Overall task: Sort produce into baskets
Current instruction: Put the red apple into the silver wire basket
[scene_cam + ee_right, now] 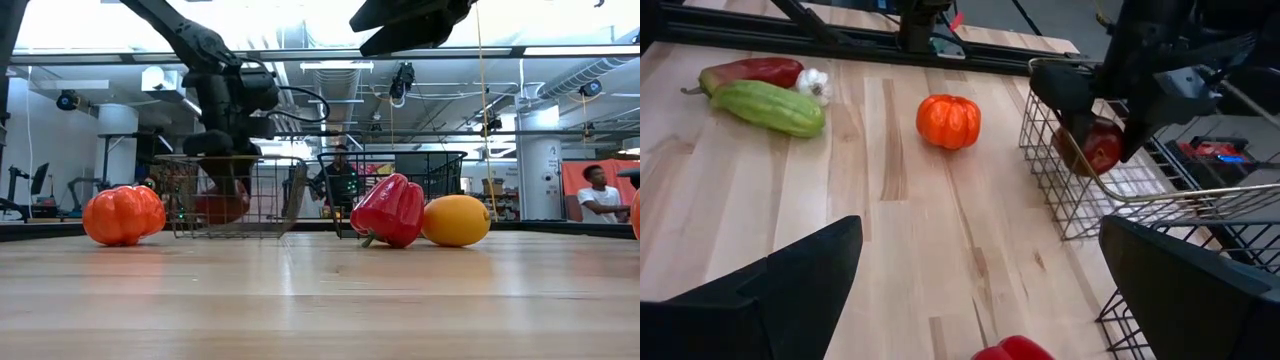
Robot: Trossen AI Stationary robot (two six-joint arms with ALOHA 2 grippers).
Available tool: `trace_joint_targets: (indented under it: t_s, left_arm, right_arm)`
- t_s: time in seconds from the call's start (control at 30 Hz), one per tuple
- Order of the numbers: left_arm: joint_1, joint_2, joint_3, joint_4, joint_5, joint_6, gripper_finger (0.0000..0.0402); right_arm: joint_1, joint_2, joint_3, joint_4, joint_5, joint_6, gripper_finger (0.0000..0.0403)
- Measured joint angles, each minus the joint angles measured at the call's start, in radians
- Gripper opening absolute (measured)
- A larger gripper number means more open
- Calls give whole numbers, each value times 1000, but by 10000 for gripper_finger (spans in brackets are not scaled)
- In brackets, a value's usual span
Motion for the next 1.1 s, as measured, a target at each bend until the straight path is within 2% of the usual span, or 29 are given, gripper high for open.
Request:
trace_joint_targets:
  t_s: [0.5, 0.77, 1.1]
  left_arm:
    - [4, 3, 43, 3, -13, -20, 298]
    - [-2, 3, 78, -129, 15, -140, 298]
    - [-51, 3, 80, -164, 50, -176, 298]
  right_arm:
    - [0, 0, 0, -1, 0, 0, 400]
    - [0, 0, 0, -5, 0, 7, 400]
    - [0, 0, 0, -4, 0, 7, 400]
